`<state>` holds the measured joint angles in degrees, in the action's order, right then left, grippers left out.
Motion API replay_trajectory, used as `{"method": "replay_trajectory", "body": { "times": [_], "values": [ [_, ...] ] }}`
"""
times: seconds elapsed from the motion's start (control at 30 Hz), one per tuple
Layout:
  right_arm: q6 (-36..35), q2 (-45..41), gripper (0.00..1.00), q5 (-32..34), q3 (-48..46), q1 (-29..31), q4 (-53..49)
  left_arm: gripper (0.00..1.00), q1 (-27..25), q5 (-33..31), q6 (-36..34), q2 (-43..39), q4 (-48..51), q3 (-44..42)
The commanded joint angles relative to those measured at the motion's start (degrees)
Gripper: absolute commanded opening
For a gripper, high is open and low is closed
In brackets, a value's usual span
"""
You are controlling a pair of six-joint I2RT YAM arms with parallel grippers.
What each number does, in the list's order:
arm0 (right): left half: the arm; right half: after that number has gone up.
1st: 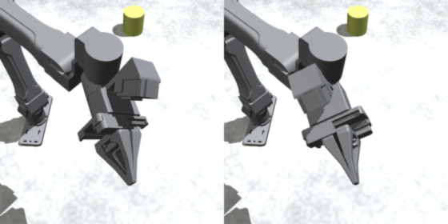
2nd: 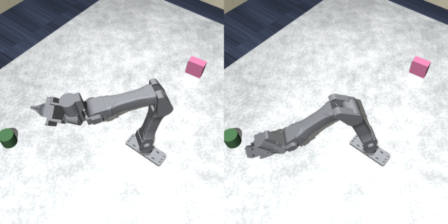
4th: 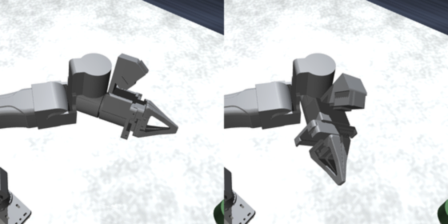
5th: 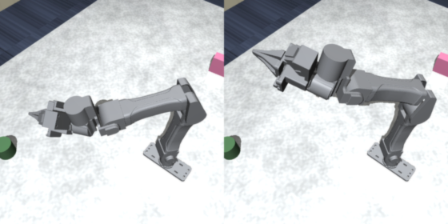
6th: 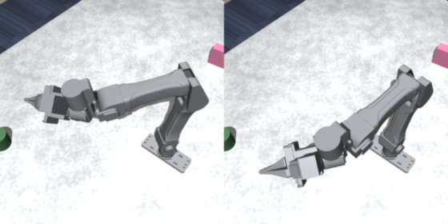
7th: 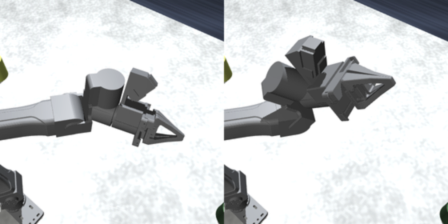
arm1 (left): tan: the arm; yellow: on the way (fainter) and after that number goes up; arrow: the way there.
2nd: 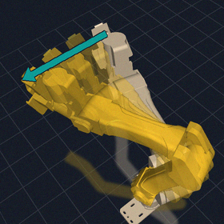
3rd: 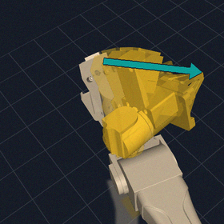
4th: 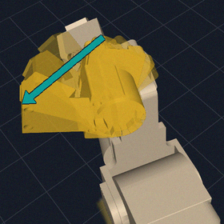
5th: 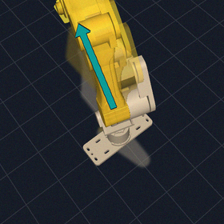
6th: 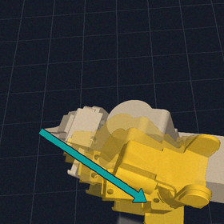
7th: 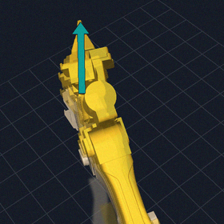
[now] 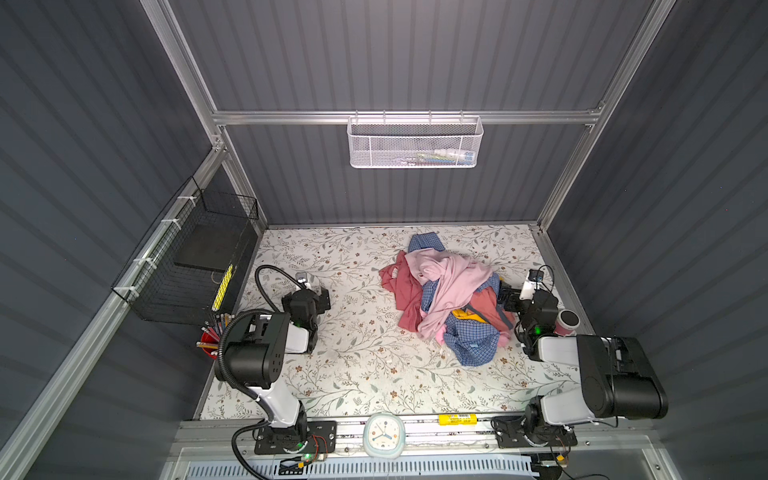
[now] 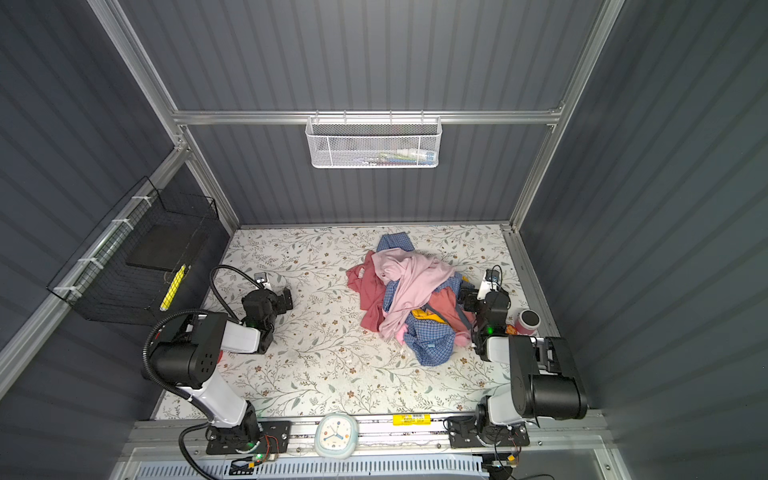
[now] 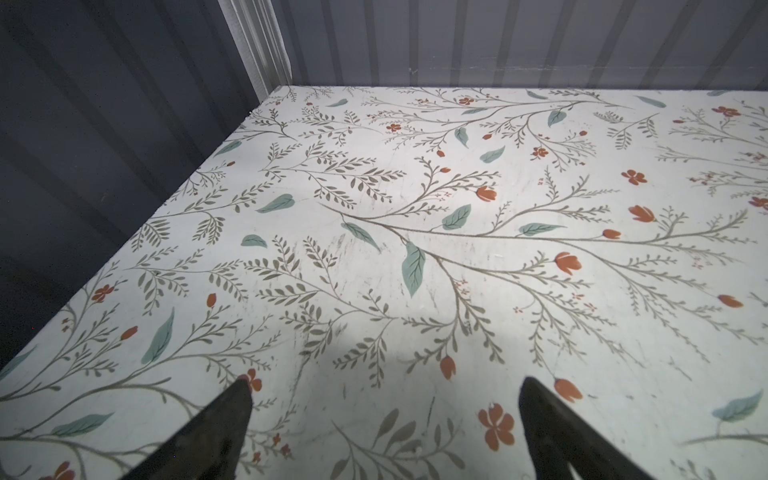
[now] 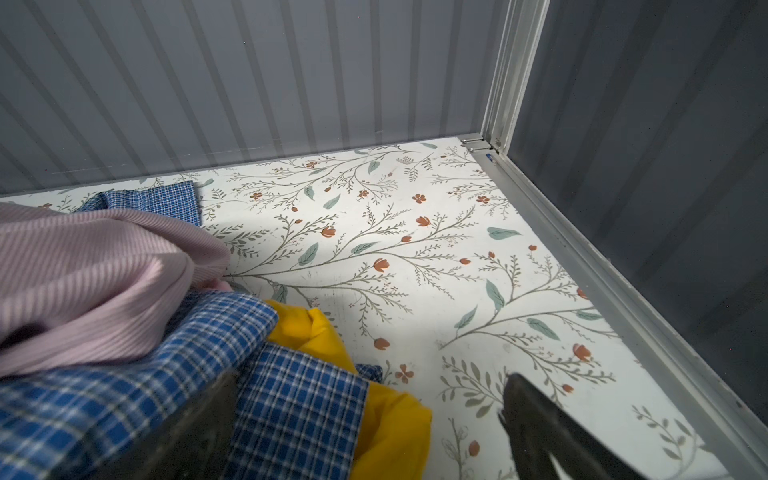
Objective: Pick out a specific cloth from the pile
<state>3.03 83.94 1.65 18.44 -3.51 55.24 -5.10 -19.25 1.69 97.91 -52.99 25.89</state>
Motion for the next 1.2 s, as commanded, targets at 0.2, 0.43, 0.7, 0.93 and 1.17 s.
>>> {"method": "replay_trajectory", "body": {
  "times": [0.2, 0.43, 0.7, 0.93, 1.17],
  "values": [
    [2.47, -4.84, 0.99, 6.86, 2.09, 0.54, -6.69, 1.00, 0.09, 0.83, -0.73, 0.35, -0.71, 0.28],
    [15.59, -13.52, 0.99, 14.67, 17.74, 0.52, -46.69, 1.00, 0.09, -0.35, 0.47, -4.67, 18.44, 7.86],
    [22.35, -23.10, 0.99, 5.94, 22.96, 0.60, -53.94, 1.00, 0.07, 8.73, 4.84, -7.51, 47.08, 24.45],
    [18.75, -22.48, 0.99, 1.29, 32.66, 6.94, -60.49, 1.00, -0.68, 19.70, 10.11, -10.19, 48.55, 23.38],
    [7.16, -10.06, 0.98, 7.10, 49.83, 24.35, -76.95, 1.00, -1.49, 19.15, 12.10, -11.12, 48.37, 21.71]
  ]
}}
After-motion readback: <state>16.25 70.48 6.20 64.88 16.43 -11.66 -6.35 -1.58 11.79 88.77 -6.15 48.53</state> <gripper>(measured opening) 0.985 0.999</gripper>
